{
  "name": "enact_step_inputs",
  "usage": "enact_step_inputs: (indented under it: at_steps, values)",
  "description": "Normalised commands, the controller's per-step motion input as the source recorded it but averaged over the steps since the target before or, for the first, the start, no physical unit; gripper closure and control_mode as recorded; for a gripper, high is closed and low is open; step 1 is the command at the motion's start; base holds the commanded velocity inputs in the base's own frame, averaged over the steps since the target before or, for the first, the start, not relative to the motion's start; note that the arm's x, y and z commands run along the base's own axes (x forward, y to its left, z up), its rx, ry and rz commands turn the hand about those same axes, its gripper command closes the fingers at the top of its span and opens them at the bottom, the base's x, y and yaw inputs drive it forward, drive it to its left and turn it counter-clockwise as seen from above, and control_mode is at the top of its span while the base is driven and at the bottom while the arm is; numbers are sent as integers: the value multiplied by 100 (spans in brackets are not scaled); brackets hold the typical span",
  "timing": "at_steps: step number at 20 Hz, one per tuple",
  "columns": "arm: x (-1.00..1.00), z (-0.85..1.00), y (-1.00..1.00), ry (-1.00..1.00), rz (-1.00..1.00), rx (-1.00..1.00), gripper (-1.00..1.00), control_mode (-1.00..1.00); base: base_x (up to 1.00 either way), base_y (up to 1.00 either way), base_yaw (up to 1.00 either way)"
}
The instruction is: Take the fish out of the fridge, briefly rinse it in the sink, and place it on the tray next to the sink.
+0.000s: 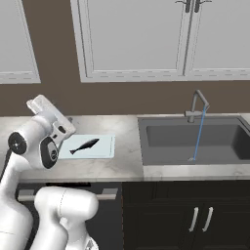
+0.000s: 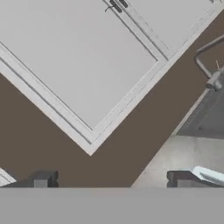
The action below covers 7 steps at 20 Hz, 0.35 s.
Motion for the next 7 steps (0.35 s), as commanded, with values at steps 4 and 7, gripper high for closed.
enact_step_inputs:
  at_steps: [4,7]
  values:
    - [-100,100,-31,-64,0,6,-100,-100,0,0,0]
    - [-89,100,-61,-60,0,18,-100,-100,0,0,0]
